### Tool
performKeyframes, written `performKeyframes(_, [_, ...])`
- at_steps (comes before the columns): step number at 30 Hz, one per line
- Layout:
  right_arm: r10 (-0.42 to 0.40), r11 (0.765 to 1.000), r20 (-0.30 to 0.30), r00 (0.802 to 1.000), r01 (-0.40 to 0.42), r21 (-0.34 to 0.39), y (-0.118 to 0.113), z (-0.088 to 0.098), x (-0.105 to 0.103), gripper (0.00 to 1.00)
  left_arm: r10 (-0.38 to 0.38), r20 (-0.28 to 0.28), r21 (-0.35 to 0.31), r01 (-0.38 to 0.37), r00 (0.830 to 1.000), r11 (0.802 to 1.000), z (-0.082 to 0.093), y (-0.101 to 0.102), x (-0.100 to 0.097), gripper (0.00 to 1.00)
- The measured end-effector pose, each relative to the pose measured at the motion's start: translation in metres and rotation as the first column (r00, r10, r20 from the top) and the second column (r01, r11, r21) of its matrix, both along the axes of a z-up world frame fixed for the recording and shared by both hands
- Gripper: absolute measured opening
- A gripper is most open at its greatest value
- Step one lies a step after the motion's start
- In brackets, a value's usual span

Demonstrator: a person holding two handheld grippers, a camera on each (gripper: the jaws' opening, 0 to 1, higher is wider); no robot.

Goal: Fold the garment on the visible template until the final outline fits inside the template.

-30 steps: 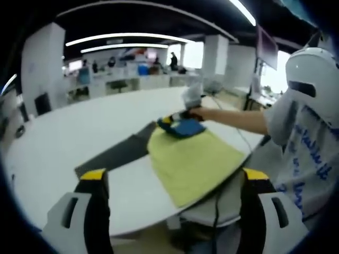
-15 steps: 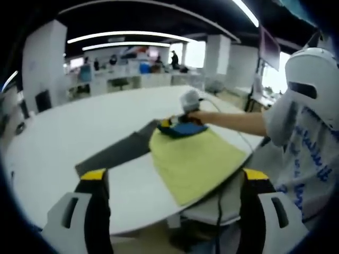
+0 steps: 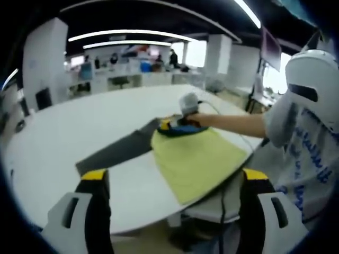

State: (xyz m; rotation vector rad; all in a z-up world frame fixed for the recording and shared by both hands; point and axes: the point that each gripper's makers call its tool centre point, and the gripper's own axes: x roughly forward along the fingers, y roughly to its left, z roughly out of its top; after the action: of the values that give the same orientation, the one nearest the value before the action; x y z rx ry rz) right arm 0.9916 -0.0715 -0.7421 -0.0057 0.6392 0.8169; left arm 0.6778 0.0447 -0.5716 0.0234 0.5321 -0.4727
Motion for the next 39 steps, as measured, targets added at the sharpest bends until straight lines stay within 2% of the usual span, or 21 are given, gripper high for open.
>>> performKeyframes(19, [0.018,0.999,-0.022,1.0,-0.019,-0.042,0.004,-0.02,-0.006,0.03,0.008,-0.013,-0.003,-0.008,1.0,1.0,-0.004,0.005,-0.001,0.97])
performKeyframes(29, [0.049,0.997,0.012,0.999,-0.048,-0.056,0.006,-0.017,-0.011,0.03,-0.001,-0.016,-0.001,0.001,1.0,1.0,-0.003,0.004,0.0,0.96])
performKeyframes(36, [0.079,0.997,0.026,0.997,-0.078,-0.03,0.01,-0.01,-0.019,0.09,-0.009,-0.011,-0.001,0.009,1.0,1.0,-0.002,0.002,0.001,0.95])
performKeyframes(37, [0.071,0.997,0.017,0.997,-0.071,0.026,0.015,-0.002,-0.02,0.09,-0.012,-0.008,-0.001,0.011,1.0,1.0,-0.001,0.002,0.001,0.95])
performKeyframes(39, [0.063,0.996,0.015,0.998,-0.064,0.068,0.016,0.009,-0.019,0.1,-0.014,-0.006,-0.001,0.014,1.0,1.0,0.0,0.001,0.0,0.95])
